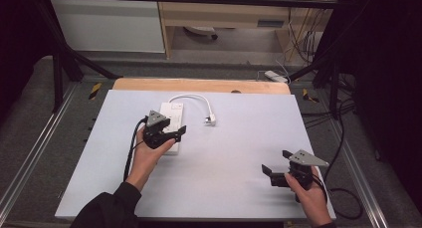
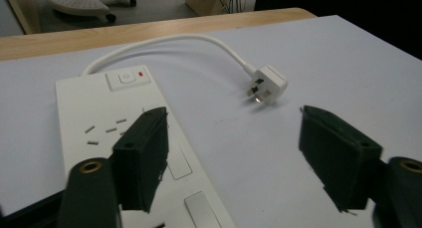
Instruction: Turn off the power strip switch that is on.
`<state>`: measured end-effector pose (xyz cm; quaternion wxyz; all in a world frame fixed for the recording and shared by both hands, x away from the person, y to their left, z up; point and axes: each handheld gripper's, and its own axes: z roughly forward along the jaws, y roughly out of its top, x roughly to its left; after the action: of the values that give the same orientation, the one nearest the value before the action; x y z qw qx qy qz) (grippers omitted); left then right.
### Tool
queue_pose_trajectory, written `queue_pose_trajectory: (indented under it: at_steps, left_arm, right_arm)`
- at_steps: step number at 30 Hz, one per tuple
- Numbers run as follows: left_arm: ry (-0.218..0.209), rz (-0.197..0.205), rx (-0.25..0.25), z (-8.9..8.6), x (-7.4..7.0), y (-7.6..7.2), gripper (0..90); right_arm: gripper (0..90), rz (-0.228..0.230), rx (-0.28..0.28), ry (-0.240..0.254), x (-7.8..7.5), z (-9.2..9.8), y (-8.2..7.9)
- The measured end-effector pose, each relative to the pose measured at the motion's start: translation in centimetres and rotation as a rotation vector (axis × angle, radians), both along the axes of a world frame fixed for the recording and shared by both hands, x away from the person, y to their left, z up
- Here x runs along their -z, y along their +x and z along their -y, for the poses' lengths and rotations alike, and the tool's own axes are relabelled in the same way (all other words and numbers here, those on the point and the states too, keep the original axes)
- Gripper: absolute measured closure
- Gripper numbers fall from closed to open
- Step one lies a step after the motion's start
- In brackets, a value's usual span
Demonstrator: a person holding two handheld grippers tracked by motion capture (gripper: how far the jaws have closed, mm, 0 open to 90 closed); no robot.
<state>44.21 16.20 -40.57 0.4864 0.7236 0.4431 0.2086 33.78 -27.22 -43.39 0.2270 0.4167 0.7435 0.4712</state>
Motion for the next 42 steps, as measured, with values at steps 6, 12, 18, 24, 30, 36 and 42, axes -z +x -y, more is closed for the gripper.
queue_pose_trajectory:
  at_steps: [6,12,18,24,30,36,42]
  left_arm:
    - [-0.027,0.018,0.006,-0.1,-0.7,-0.1,10.6]
    - [-0.044,0.051,0.007,-0.5,-1.6,-0.4,7.9]
    - [-0.068,0.070,-0.003,-1.0,-2.4,-0.7,7.4]
    - [-0.085,0.089,-0.007,-1.8,-3.2,-1.1,7.2]
    - [-0.085,0.093,-0.028,-2.9,-3.7,-1.4,7.0]
    - [-0.095,0.100,-0.034,-4.1,-4.3,-2.1,6.8]
    - [-0.096,0.103,-0.042,-5.4,-4.8,-2.6,6.5]
  right_arm:
    - [3.2,0.000,0.000,0.001,0.0,0.0,0.0]
    - [3.1,0.000,-0.001,0.000,0.0,0.0,0.0]
    - [3.1,-0.001,-0.001,-0.001,0.0,-0.1,0.0]
    - [3.0,-0.003,-0.003,-0.001,0.0,-0.1,0.0]
    - [3.0,-0.003,-0.002,-0.001,0.0,-0.1,0.0]
    - [3.1,-0.002,-0.004,-0.003,0.0,-0.1,0.0]
    - [3.0,-0.002,-0.004,-0.005,0.1,-0.1,0.0]
